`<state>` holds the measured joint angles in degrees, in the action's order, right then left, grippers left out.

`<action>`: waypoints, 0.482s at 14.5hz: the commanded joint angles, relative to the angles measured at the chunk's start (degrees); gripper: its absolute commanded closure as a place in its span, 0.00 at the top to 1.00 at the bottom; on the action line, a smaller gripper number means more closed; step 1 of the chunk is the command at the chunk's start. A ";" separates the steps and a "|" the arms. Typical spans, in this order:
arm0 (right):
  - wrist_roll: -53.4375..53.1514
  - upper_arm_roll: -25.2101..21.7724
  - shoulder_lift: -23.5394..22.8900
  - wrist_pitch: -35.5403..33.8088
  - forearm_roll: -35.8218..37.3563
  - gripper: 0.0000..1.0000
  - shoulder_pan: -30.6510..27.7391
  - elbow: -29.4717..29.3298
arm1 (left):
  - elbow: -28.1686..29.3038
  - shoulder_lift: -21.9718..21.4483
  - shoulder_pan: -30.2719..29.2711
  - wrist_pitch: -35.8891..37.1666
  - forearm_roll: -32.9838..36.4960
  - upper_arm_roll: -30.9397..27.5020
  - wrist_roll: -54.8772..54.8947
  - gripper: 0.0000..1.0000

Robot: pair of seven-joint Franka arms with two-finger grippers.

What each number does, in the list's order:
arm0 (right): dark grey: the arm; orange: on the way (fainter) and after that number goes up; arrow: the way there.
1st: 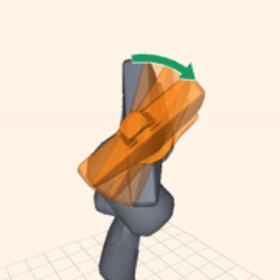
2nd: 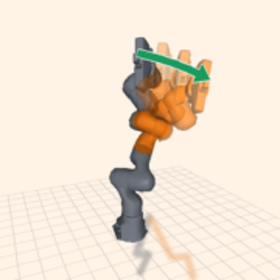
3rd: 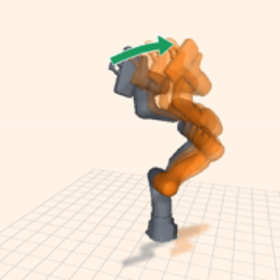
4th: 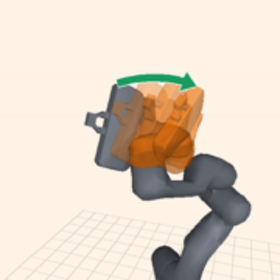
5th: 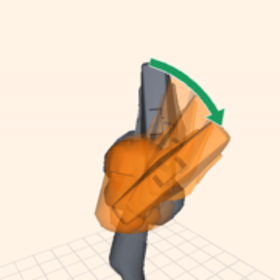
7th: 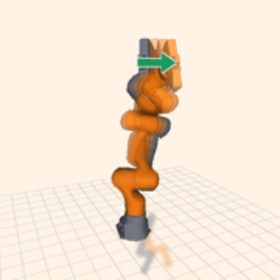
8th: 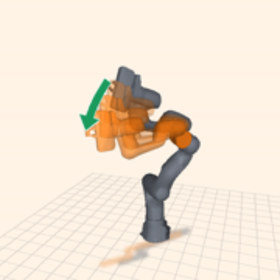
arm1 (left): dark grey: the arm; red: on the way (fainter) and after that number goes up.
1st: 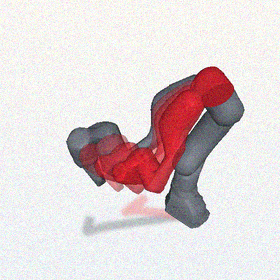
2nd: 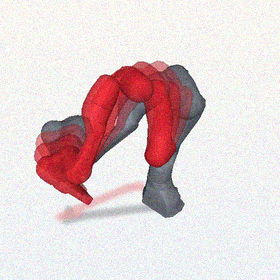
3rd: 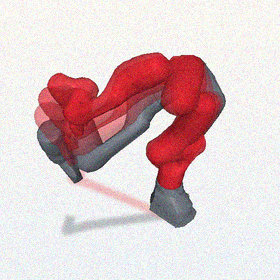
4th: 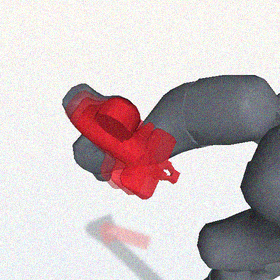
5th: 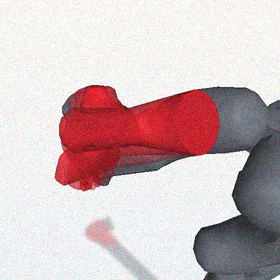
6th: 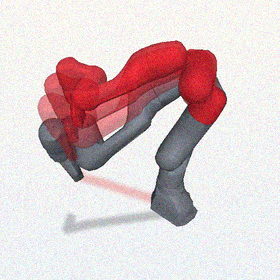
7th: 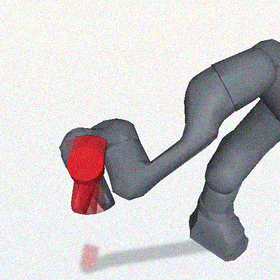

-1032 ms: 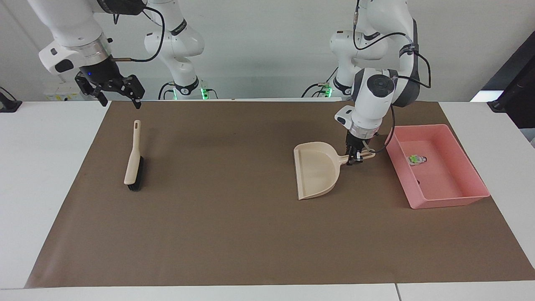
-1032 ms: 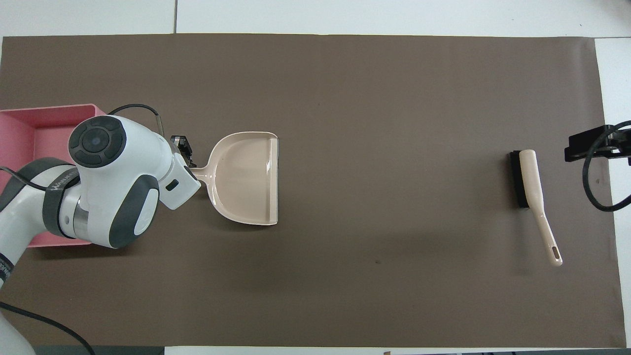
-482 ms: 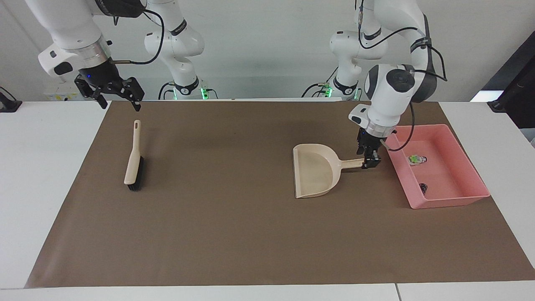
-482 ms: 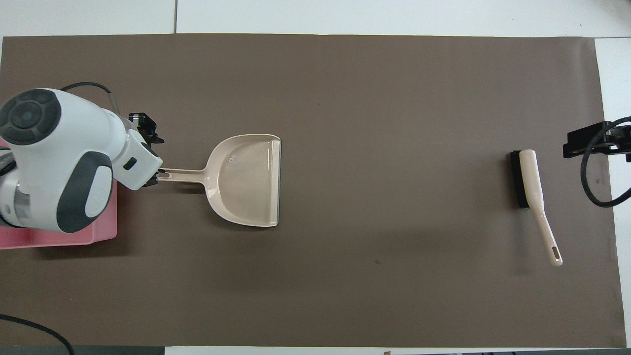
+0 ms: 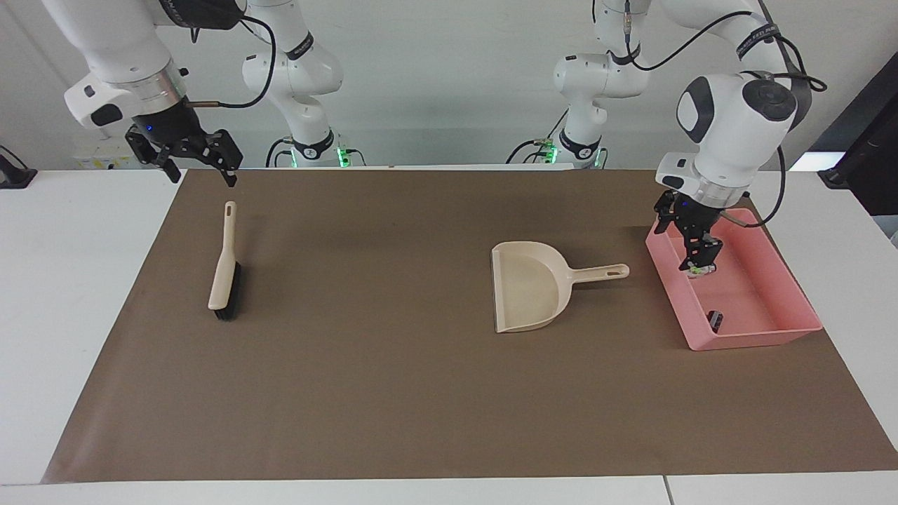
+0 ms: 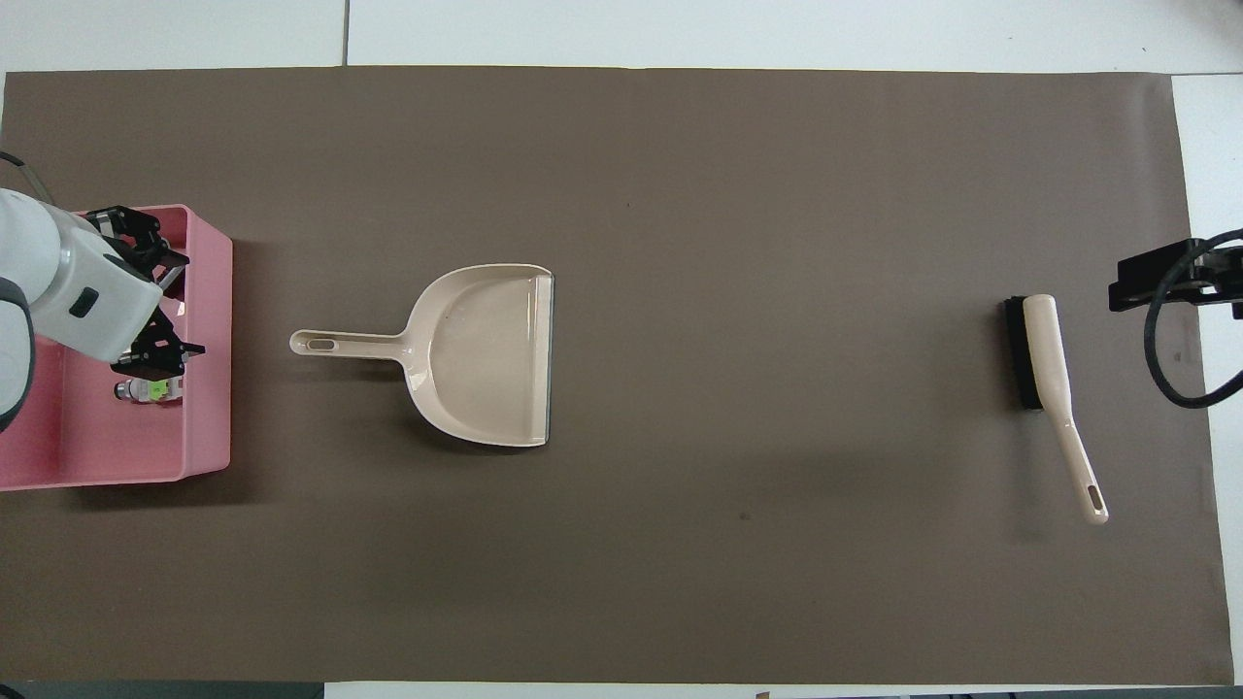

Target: Clean e-waste and dump in bin

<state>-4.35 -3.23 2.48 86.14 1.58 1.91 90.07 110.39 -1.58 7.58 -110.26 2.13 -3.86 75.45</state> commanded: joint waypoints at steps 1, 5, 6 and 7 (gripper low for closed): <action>0.84 0.07 -0.02 0.70 -0.88 1.00 -0.50 0.02 | -0.44 -1.50 -1.60 4.16 -0.82 -0.45 -8.08 0.98; 0.83 -0.11 0.16 0.61 -0.88 1.00 -1.20 0.28 | -5.00 -1.32 -2.92 14.01 -1.08 -0.63 -28.47 0.98; 0.75 -0.11 0.33 0.61 -0.88 1.00 -1.20 0.89 | -5.71 -1.32 -3.36 15.15 -1.17 -0.63 -32.08 0.98; 0.83 -0.11 0.33 0.61 -0.88 1.00 -1.20 0.89 | -6.85 -1.06 -3.88 15.86 -1.17 -0.63 -35.51 0.98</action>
<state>-4.35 -3.59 2.48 86.14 1.58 1.59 90.19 106.10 -2.85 4.78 -97.36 2.04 -4.62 46.47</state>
